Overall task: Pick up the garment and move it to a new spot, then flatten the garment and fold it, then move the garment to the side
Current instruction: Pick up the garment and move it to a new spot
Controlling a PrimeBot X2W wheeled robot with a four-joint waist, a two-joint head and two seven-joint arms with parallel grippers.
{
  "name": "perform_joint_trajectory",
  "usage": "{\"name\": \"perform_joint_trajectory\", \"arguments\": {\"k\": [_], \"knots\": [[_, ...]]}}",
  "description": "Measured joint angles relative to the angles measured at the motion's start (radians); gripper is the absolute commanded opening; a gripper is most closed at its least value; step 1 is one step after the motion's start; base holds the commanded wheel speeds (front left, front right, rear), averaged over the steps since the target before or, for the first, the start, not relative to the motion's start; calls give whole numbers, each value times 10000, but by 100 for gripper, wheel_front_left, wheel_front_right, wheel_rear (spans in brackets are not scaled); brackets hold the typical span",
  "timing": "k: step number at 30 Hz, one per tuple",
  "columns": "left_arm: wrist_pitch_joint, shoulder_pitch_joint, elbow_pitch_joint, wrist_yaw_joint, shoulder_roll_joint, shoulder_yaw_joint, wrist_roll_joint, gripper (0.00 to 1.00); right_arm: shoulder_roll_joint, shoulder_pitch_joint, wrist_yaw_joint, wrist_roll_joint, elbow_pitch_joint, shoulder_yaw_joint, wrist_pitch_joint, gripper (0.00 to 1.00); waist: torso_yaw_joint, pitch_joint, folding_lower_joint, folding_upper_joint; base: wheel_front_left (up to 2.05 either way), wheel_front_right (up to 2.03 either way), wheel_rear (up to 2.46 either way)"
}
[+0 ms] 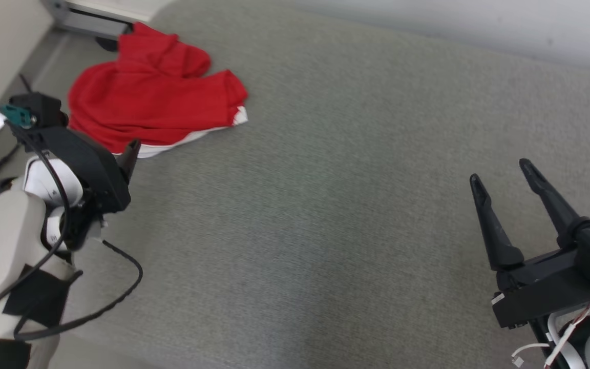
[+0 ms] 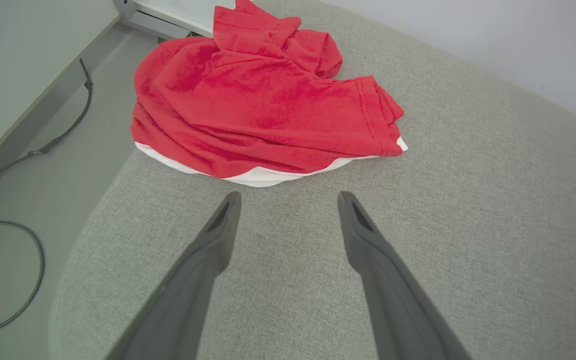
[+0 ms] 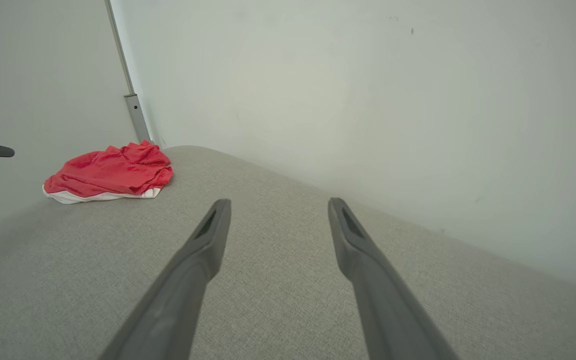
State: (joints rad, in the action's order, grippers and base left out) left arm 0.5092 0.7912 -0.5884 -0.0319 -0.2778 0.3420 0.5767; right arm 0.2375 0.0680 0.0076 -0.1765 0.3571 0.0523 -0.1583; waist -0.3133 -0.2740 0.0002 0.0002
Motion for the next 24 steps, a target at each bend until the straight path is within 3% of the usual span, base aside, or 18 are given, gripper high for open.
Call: {"name": "perform_joint_trajectory", "arguments": {"k": [13,24], "knots": [[360,1312,-894,25,-474,512,-861,100,326,250,-35,50,1313,-314,-811,100,1119,-1658,0,0,0,0,0],[251,1831,-1770,-123,-794,610,-1386,100,384,655,-79,56,1505,-334,-1266,100,1585,-2464,-2,1,0,0,0]]}}
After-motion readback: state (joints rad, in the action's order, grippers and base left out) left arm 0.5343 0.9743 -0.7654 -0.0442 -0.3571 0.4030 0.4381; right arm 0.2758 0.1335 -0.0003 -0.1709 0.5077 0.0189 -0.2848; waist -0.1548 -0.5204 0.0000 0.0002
